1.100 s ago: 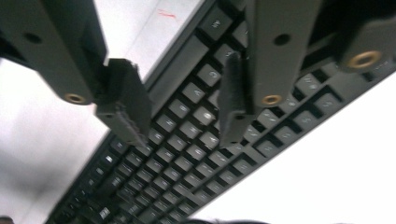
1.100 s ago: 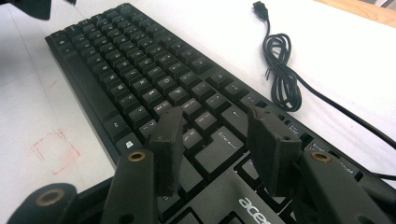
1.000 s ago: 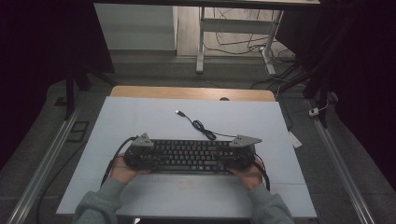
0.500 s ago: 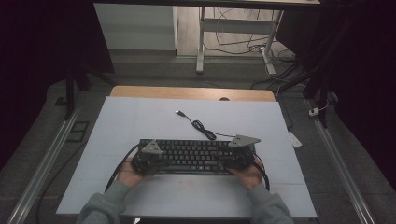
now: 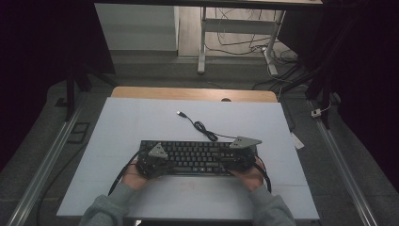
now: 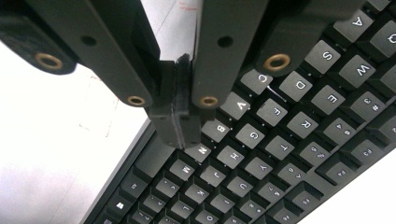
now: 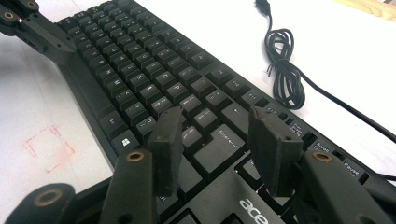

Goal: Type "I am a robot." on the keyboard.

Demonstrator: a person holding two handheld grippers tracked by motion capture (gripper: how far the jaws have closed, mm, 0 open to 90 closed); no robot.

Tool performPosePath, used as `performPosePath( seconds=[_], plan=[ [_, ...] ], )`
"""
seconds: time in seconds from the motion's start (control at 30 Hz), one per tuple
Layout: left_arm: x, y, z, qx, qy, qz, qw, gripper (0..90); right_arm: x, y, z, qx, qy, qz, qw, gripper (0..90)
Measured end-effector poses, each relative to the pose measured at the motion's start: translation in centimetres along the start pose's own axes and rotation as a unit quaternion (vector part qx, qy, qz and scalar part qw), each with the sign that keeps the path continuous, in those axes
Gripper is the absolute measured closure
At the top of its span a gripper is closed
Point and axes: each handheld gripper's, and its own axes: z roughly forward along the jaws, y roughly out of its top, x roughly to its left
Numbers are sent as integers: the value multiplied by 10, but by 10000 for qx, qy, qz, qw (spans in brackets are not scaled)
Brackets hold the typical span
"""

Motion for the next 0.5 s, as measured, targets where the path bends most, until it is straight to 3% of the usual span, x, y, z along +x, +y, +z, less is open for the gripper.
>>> performPosePath(
  seconds=[0.5],
  plan=[
    [1, -1, 8, 139, 115, 35, 9998, 883, 0, 0, 0, -1, -7, -5, 10000, 553]
  ],
)
